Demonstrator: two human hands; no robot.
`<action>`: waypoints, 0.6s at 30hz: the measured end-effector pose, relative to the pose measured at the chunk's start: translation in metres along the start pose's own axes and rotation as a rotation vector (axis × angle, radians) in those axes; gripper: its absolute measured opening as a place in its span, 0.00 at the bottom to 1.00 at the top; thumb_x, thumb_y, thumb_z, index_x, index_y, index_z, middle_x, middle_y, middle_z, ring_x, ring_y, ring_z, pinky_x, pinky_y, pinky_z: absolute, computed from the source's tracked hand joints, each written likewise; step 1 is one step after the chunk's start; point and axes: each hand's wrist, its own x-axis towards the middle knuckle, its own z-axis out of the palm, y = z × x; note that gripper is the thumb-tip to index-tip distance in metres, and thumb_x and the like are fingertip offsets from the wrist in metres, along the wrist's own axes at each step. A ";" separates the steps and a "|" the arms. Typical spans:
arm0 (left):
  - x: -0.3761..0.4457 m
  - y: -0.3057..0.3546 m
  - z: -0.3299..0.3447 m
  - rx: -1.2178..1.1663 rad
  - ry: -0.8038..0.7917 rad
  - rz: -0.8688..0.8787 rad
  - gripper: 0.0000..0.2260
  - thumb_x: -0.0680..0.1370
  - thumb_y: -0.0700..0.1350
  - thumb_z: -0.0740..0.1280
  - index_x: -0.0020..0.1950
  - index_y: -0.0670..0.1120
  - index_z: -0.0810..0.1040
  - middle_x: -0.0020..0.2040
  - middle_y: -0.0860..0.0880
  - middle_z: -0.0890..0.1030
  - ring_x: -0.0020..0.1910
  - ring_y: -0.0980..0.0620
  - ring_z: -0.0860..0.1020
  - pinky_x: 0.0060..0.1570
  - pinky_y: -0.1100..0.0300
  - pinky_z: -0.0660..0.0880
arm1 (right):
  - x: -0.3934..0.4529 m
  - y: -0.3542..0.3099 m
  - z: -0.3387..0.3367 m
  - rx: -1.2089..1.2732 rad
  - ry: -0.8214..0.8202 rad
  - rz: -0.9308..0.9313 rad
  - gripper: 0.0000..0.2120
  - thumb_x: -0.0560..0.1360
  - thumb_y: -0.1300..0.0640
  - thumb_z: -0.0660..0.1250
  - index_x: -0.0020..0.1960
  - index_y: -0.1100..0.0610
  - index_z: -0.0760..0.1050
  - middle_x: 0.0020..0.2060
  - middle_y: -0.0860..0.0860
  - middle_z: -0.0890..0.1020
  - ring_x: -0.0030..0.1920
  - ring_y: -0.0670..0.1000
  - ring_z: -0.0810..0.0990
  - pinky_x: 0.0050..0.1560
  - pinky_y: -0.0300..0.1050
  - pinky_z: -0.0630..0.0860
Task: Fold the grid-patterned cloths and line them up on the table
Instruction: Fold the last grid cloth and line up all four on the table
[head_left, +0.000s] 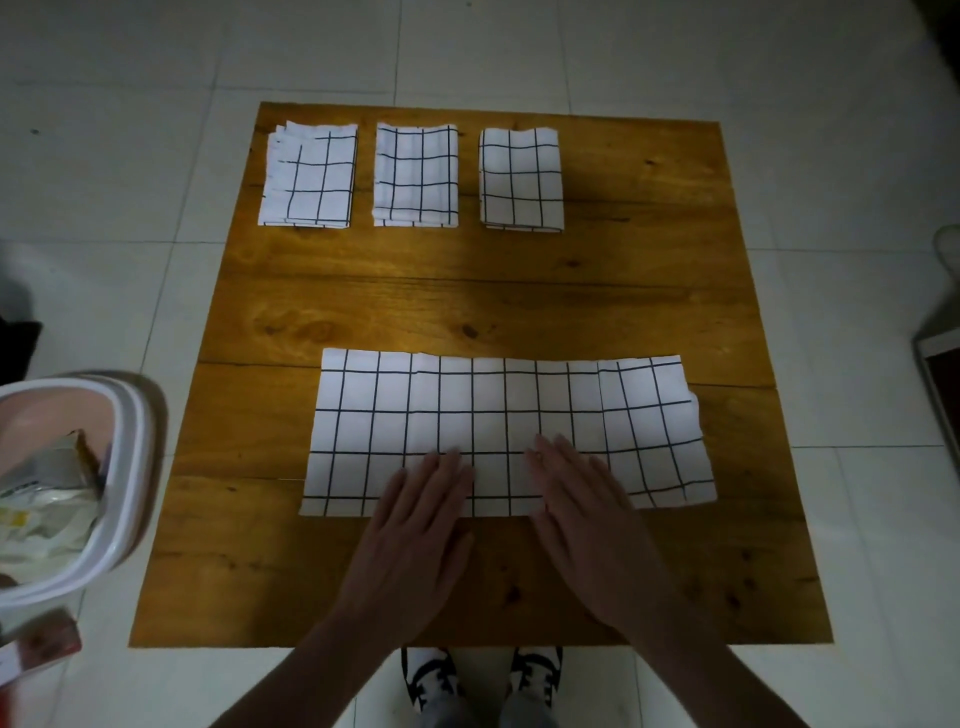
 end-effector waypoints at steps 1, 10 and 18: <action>0.000 0.004 0.003 0.012 -0.013 -0.012 0.28 0.87 0.58 0.48 0.84 0.46 0.56 0.85 0.45 0.54 0.84 0.45 0.52 0.78 0.43 0.56 | 0.000 -0.004 0.006 -0.019 -0.031 -0.013 0.27 0.88 0.43 0.46 0.84 0.52 0.54 0.84 0.50 0.53 0.84 0.51 0.50 0.81 0.52 0.50; -0.023 0.001 0.006 0.061 -0.043 0.013 0.28 0.87 0.58 0.48 0.84 0.46 0.58 0.85 0.45 0.54 0.84 0.44 0.53 0.77 0.41 0.57 | -0.044 -0.002 0.022 -0.063 -0.109 0.079 0.32 0.86 0.37 0.47 0.85 0.52 0.51 0.85 0.51 0.50 0.84 0.55 0.49 0.78 0.59 0.55; -0.023 0.012 0.009 0.045 -0.048 -0.023 0.29 0.87 0.60 0.49 0.83 0.45 0.60 0.84 0.44 0.58 0.84 0.44 0.55 0.77 0.38 0.58 | -0.052 0.005 0.018 0.001 -0.041 0.146 0.30 0.87 0.39 0.47 0.84 0.53 0.55 0.84 0.51 0.56 0.83 0.52 0.53 0.80 0.52 0.55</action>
